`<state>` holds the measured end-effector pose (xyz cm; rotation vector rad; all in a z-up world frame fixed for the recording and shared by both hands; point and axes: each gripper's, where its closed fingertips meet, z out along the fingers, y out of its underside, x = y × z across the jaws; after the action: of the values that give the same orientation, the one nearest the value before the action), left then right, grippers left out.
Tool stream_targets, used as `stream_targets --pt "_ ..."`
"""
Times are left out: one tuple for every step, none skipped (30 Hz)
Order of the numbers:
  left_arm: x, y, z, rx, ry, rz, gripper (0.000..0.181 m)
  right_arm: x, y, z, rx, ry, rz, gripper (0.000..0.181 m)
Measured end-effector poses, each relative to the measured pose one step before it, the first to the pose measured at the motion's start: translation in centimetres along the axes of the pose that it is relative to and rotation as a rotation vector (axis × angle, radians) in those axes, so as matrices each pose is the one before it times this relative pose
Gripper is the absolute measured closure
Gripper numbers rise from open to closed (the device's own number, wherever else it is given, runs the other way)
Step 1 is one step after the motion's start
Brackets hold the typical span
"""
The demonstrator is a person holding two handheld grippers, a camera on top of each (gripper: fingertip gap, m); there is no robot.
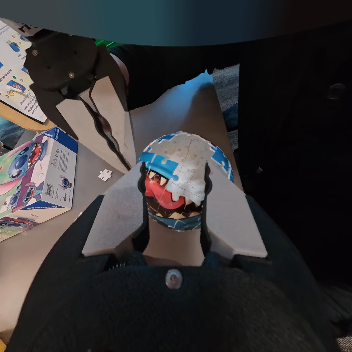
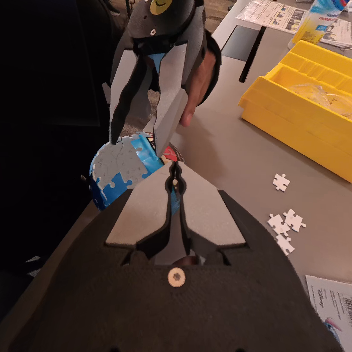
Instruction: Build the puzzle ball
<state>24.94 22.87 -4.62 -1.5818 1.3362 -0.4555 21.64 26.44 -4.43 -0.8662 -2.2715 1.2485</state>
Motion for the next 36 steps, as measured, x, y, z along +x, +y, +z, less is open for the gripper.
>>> stream_targets --pt "0.038 0.093 0.042 -0.0012 0.0044 -0.0001 0.121 -0.041 0.200 0.201 -0.0177 -0.0050 -0.0047 0.181" --pt "-0.015 0.096 0.045 -0.0017 0.0007 0.0004 0.121 0.107 0.110 0.179 -0.0126 0.0054 -0.0089 0.181" --pt "-0.057 0.094 0.027 -0.0010 -0.0012 -0.0004 0.121 0.099 0.004 0.101 -0.0065 0.0048 -0.0097 0.181" --pt "-0.039 0.037 0.009 0.0029 -0.0013 -0.0015 0.121 0.011 -0.060 0.032 -0.0024 -0.0011 -0.0058 0.181" --pt "-0.021 0.008 -0.010 0.0044 0.0000 -0.0021 0.121 -0.015 -0.120 -0.032 0.0025 -0.0041 -0.0019 0.181" --pt "-0.008 0.032 -0.016 0.0014 -0.0007 -0.0014 0.121 -0.057 -0.149 -0.059 0.0062 -0.0060 0.0001 0.181" --pt "-0.010 0.041 -0.019 -0.0001 -0.0016 0.0008 0.121 -0.015 -0.093 -0.056 0.0051 -0.0023 0.0009 0.181" --pt "0.000 0.035 -0.022 0.0007 -0.0008 0.0004 0.121 -0.009 0.005 -0.018 0.0008 -0.0005 0.0001 0.181" --pt "0.010 0.020 0.001 0.0011 0.0015 -0.0016 0.121 -0.058 0.130 0.051 -0.0047 -0.0034 -0.0003 0.181" --pt "0.011 0.027 -0.002 0.0000 0.0027 -0.0022 0.120 -0.006 0.188 0.090 -0.0072 -0.0001 -0.0002 0.181" --pt "-0.013 0.005 0.005 0.0016 0.0011 -0.0008 0.120 0.116 0.114 0.042 -0.0036 0.0078 -0.0008 0.181" --pt "-0.006 0.001 0.004 0.0004 0.0013 0.0004 0.120 0.069 0.047 -0.029 -0.0015 0.0035 -0.0012 0.181" --pt "-0.020 0.010 0.004 -0.0006 0.0003 0.0010 0.120 0.054 -0.029 -0.076 0.0023 0.0025 0.0003 0.181" --pt "-0.008 -0.003 -0.003 0.0002 -0.0005 0.0014 0.121 0.107 -0.115 -0.092 0.0065 0.0051 0.0015 0.181" --pt "0.006 0.010 0.018 -0.0003 -0.0006 0.0010 0.121 0.054 -0.159 -0.084 0.0092 0.0015 0.0030 0.181" --pt "-0.008 0.017 0.015 -0.0008 -0.0014 0.0013 0.121 -0.099 -0.129 -0.010 0.0084 -0.0085 0.0045 0.181" --pt "-0.015 0.008 0.009 0.0001 -0.0024 0.0013 0.121 -0.180 -0.006 0.097 0.0018 -0.0134 0.0038 0.181" --pt "-0.005 0.011 0.004 -0.0010 -0.0019 0.0009 0.121 -0.099 0.151 0.151 -0.0086 -0.0060 -0.0009 0.181" --pt "-0.003 0.026 -0.003 -0.0026 -0.0025 0.0012 0.121 0.057 0.226 0.135 -0.0151 0.0068 -0.0073 0.181" --pt "-0.015 0.030 0.004 -0.0022 -0.0032 0.0019 0.121 0.113 0.125 0.053 -0.0096 0.0120 -0.0102 0.181" --pt "0.005 0.013 -0.007 -0.0013 -0.0023 0.0011 0.121 -0.014 -0.028 -0.038 -0.0005 0.0024 -0.0069 0.181" --pt "0.012 0.006 -0.012 -0.0014 -0.0019 0.0006 0.120 -0.039 -0.155 -0.101 0.0069 -0.0015 0.0006 0.181" --pt "0.011 0.006 -0.003 -0.0008 -0.0018 0.0013 0.120 -0.010 -0.205 -0.114 0.0108 -0.0005 0.0035 0.181" --pt "0.014 -0.002 -0.008 -0.0004 -0.0007 0.0009 0.120 -0.087 -0.128 -0.068 0.0094 -0.0057 0.0030 0.181" --pt "0.002 0.015 0.011 -0.0008 0.0002 -0.0002 0.120 -0.171 0.041 0.028 0.0012 -0.0107 0.0023 0.181" --pt "0.005 0.025 -0.008 -0.0017 0.0010 -0.0001 0.120 -0.023 0.202 0.098 -0.0094 0.0005 -0.0005 0.181" --pt "-0.035 -0.006 0.004 -0.0001 -0.0009 0.0002 0.121 0.242 0.227 0.056 -0.0126 0.0189 -0.0064 0.181" --pt "-0.020 -0.010 -0.008 0.0001 0.0005 -0.0001 0.121 0.182 0.148 -0.042 -0.0094 0.0160 -0.0096 0.181" --pt "0.009 -0.012 0.007 -0.0010 -0.0003 0.0004 0.121 0.041 -0.067 -0.105 0.0034 0.0060 -0.0033 0.181" --pt "-0.008 -0.011 0.007 -0.0010 -0.0009 0.0016 0.121 -0.093 -0.253 -0.143 0.0152 -0.0043 0.0045 0.181" --pt "0.021 -0.002 0.015 -0.0010 -0.0007 0.0018 0.121 -0.178 -0.247 -0.105 0.0156 -0.0108 0.0080 0.181" --pt "0.000 0.002 0.018 -0.0008 -0.0010 0.0011 0.121 -0.188 -0.076 -0.010 0.0072 -0.0108 0.0060 0.181" --pt "-0.010 0.002 0.009 -0.0009 -0.0009 0.0005 0.121 -0.089 0.127 0.064 -0.0042 -0.0037 0.0004 0.181" --pt "0.000 0.014 0.017 -0.0011 0.0000 0.0000 0.121 0.092 0.239 0.098 -0.0114 0.0100 -0.0053 0.181" --pt "-0.015 -0.003 0.002 0.0002 -0.0010 0.0000 0.121 0.197 0.167 0.012 -0.0098 0.0167 -0.0085 0.181" --pt "-0.006 -0.005 0.003 0.0004 -0.0005 -0.0002 0.121 0.083 0.029 -0.098 -0.0038 0.0081 -0.0062 0.181"
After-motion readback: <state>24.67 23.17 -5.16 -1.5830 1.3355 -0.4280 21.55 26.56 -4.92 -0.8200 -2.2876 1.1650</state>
